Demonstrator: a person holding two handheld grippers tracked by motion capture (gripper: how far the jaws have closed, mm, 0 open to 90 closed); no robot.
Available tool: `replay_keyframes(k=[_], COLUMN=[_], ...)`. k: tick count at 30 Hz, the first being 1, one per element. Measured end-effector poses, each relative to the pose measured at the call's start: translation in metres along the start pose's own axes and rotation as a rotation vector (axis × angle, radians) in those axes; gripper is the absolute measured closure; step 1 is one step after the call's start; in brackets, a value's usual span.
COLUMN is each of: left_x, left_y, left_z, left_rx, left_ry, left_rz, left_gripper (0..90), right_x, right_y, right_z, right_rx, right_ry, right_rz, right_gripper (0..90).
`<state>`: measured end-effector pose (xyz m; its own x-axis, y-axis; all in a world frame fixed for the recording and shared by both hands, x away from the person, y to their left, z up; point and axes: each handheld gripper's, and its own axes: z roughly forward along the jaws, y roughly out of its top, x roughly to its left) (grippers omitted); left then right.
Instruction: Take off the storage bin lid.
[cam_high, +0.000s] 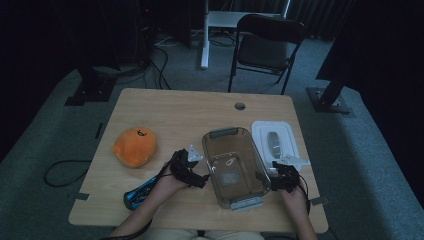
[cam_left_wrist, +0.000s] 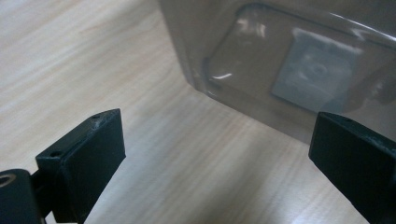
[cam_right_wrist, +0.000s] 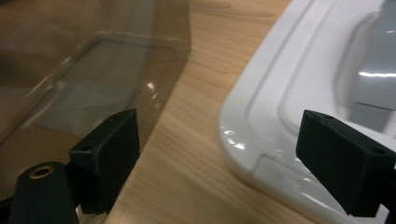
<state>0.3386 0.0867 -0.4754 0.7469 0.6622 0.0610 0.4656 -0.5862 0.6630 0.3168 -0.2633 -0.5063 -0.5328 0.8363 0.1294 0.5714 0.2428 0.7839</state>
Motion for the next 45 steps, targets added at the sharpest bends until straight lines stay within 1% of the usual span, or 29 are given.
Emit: replay_keyframes(k=[1, 3, 7, 9, 12, 16, 19, 21, 24, 26, 28, 30, 31, 32, 33, 36, 38, 39, 40, 41, 42, 43, 45], left_x=[0.000, 0.004, 0.011, 0.016, 0.021, 0.028, 0.033, 0.036, 0.041, 0.044, 0.047, 0.049, 0.049, 0.052, 0.054, 0.062, 0.070, 0.075, 0.080, 0.086, 0.091, 0.096, 0.106], left_y=[0.000, 0.001, 0.001, 0.001, 0.000, -0.002, -0.003, -0.004, -0.005, -0.006, -0.006, -0.006, -0.006, -0.008, -0.009, -0.012, -0.014, -0.015, -0.016, -0.019, -0.022, -0.025, -0.032], left_z=[0.000, -0.001, -0.004, -0.006, -0.006, -0.007, -0.008, -0.009, -0.010, -0.011, -0.013, -0.017, -0.017, -0.023, -0.026, -0.039, -0.050, -0.055, -0.061, -0.067, -0.072, -0.076, -0.085], left_rx=[0.000, 0.005, 0.018, 0.026, 0.023, 0.024, 0.044, 0.041, 0.032, 0.033, 0.021, 0.018, 0.018, 0.018, 0.020, 0.007, -0.009, -0.020, -0.025, -0.032, -0.035, -0.030, -0.025], left_ry=[0.000, 0.010, 0.018, 0.019, 0.027, 0.024, 0.020, 0.030, 0.028, 0.031, 0.026, 0.040, 0.040, 0.066, 0.082, 0.107, 0.129, 0.141, 0.162, 0.170, 0.179, 0.206, 0.241], left_rz=[0.000, -0.001, 0.015, 0.008, -0.002, -0.016, -0.012, -0.018, -0.034, -0.040, -0.051, -0.056, -0.056, -0.066, -0.067, -0.089, -0.102, -0.113, -0.130, -0.137, -0.135, -0.143, -0.165], left_gripper=[4.2, 4.2, 4.2, 4.2, 4.2, 4.2, 4.2, 4.2, 4.2, 4.2, 4.2, 4.2, 4.2, 4.2, 4.3, 4.2, 4.3, 4.2, 4.2, 4.2, 4.2, 4.2, 4.2], right_x=[0.002, 0.004, 0.012, 0.016, 0.023, 0.030, 0.036, 0.040, 0.047, 0.051, 0.053, 0.056, 0.056, 0.057, 0.059, 0.062, 0.062, 0.062, 0.061, 0.059, 0.058, 0.056, 0.051], right_y=[0.000, 0.000, 0.000, 0.000, 0.000, -0.002, -0.003, -0.004, -0.005, -0.006, -0.007, -0.006, -0.006, -0.006, -0.005, -0.004, -0.004, -0.004, -0.005, -0.006, -0.006, -0.007, -0.009], right_z=[0.000, 0.000, 0.001, 0.001, 0.001, 0.002, 0.003, 0.004, 0.006, 0.007, 0.008, 0.009, 0.009, 0.009, 0.011, 0.015, 0.016, 0.016, 0.016, 0.014, 0.012, 0.009, 0.005], right_rx=[0.002, 0.003, 0.004, -0.002, -0.002, -0.004, -0.006, -0.004, 0.020, 0.021, 0.022, 0.021, 0.021, 0.023, 0.027, 0.035, 0.042, 0.046, 0.051, 0.049, 0.048, 0.051, 0.054], right_ry=[0.001, 0.004, 0.020, 0.031, 0.035, 0.063, 0.077, 0.081, 0.098, 0.115, 0.118, 0.122, 0.122, 0.123, 0.131, 0.140, 0.138, 0.137, 0.137, 0.139, 0.138, 0.136, 0.110], right_rz=[-0.007, -0.015, -0.020, -0.026, -0.040, -0.036, -0.045, -0.055, -0.067, -0.074, -0.086, -0.092, -0.092, -0.099, -0.106, -0.118, -0.126, -0.127, -0.129, -0.127, -0.121, -0.118, -0.120], right_gripper=[13.4, 13.4, 13.4, 13.4, 13.5, 13.7, 13.7, 13.9, 14.6, 14.6, 14.6, 14.5, 14.5, 14.5, 14.5, 14.4, 14.3, 14.3, 14.3, 14.3, 14.3, 14.3, 14.3])
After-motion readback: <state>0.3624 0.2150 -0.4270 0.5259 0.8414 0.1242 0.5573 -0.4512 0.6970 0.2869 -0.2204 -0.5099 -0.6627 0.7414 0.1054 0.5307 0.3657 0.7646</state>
